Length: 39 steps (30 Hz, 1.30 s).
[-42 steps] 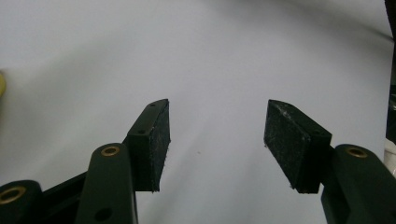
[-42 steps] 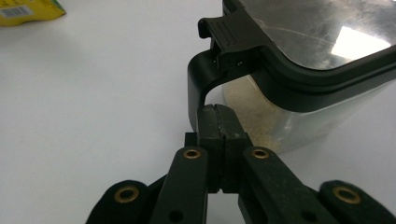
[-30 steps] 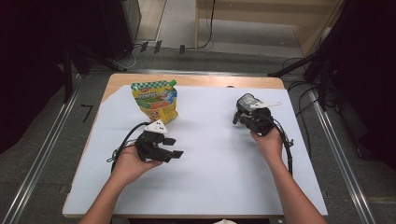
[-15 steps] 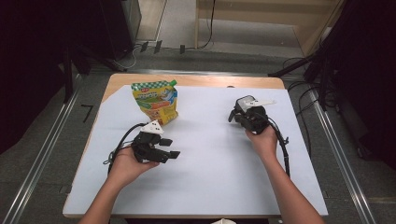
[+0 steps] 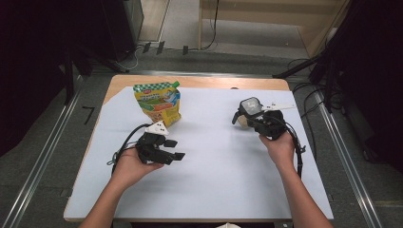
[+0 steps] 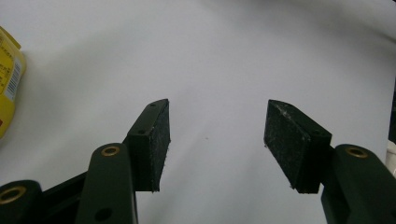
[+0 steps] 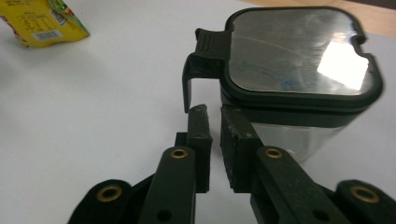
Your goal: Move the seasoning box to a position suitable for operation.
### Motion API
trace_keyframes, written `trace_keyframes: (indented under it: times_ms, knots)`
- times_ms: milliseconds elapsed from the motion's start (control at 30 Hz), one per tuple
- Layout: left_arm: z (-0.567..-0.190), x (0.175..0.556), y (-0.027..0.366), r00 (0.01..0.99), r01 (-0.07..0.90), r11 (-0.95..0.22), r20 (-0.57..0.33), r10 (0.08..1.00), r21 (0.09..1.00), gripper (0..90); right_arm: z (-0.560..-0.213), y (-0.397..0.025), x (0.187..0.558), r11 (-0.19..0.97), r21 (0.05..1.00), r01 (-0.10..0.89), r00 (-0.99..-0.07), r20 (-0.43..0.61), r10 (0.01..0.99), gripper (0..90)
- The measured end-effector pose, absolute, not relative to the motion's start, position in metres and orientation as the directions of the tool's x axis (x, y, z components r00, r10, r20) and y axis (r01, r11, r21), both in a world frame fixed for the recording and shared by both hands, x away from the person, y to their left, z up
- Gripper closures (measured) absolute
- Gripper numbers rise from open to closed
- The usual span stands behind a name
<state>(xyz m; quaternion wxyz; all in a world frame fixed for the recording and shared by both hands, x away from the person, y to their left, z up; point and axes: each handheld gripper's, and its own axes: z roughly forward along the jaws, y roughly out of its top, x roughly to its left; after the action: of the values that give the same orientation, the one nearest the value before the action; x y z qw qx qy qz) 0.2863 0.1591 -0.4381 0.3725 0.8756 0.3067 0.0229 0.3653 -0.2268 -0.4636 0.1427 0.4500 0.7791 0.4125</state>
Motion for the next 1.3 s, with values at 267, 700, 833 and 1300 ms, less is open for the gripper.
trace_keyframes:
  times_ms: [267,700,833,1300]
  knots:
    - [-0.439,0.288,0.155,0.816,0.517,-0.541,-0.19,0.546,0.663,41.6,-0.462,-0.24,0.363,0.21,0.799,0.564,-0.498,0.126,0.858,50.9]
    - [-0.44,0.285,0.159,0.81,0.523,-0.539,-0.188,0.555,0.661,41.6,-0.471,-0.247,0.371,0.164,0.804,0.571,-0.447,0.138,0.884,22.7]
    - [-0.441,0.284,0.161,0.806,0.528,-0.536,-0.19,0.56,0.659,41.6,-0.48,-0.246,0.379,0.142,0.799,0.585,-0.446,0.171,0.879,17.5]
    - [-0.443,0.279,0.166,0.796,0.544,-0.524,-0.206,0.57,0.655,41.6,-0.51,-0.232,0.407,0.154,0.791,0.592,-0.452,0.168,0.876,13.3]
